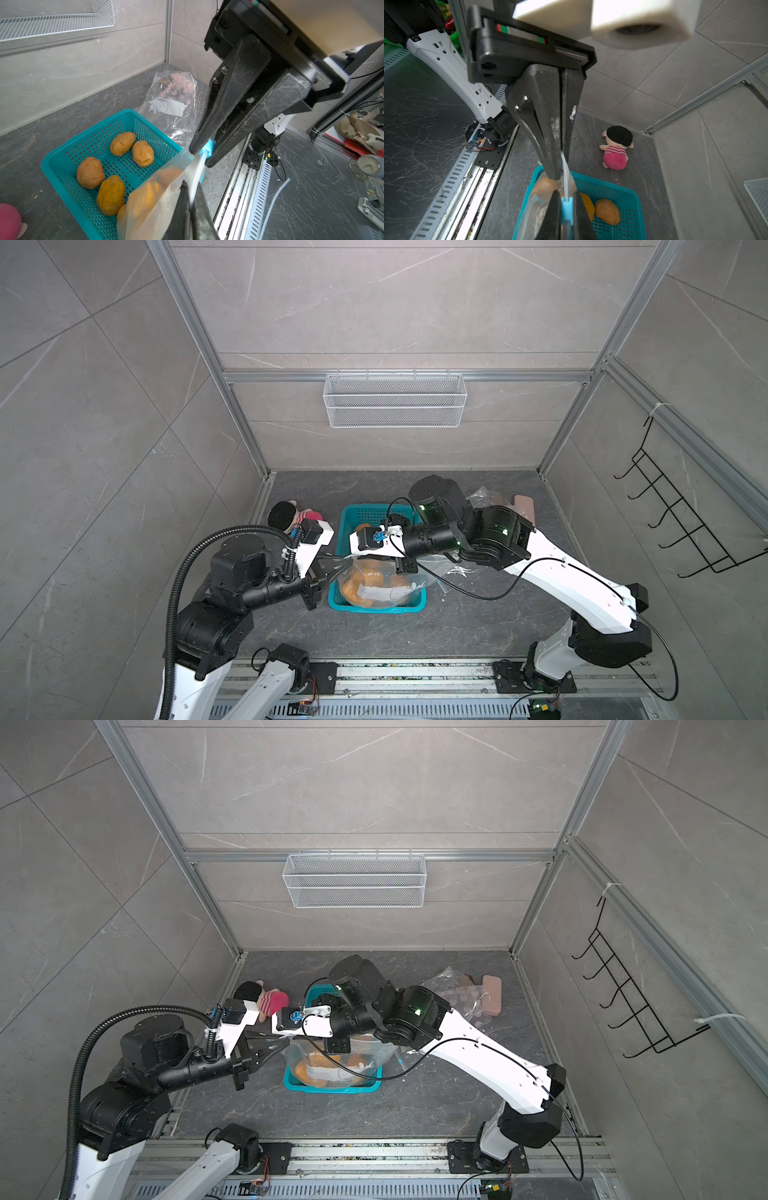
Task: Put the potatoes into a zipper bag and zip it
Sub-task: Zip the zipper on the zipper food storage bag.
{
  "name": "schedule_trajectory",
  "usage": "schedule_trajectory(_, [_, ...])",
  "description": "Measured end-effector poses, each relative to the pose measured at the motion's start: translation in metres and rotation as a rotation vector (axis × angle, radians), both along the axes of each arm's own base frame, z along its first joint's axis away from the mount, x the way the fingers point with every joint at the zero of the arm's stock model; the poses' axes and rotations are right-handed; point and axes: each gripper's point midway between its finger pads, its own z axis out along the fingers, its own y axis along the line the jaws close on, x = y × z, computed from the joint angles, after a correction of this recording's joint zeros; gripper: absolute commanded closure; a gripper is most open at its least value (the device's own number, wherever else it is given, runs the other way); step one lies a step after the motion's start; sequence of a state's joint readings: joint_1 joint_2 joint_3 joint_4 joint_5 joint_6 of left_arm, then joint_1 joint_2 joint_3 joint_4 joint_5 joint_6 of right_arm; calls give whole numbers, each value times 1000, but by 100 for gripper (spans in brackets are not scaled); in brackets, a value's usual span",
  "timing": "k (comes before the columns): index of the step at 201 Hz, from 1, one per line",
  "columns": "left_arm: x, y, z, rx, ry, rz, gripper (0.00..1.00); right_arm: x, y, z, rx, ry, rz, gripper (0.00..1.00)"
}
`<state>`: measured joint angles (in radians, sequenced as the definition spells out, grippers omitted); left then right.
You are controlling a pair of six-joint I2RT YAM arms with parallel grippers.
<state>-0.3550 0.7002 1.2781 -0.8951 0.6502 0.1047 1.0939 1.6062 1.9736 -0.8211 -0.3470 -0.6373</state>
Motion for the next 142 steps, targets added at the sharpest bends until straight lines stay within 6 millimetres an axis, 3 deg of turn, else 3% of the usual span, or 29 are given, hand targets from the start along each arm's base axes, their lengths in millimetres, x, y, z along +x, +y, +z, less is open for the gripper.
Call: schedule_trajectory(142, [4,14,4,15,-50,96,100,2,-12,2,-2,-22,-36,92])
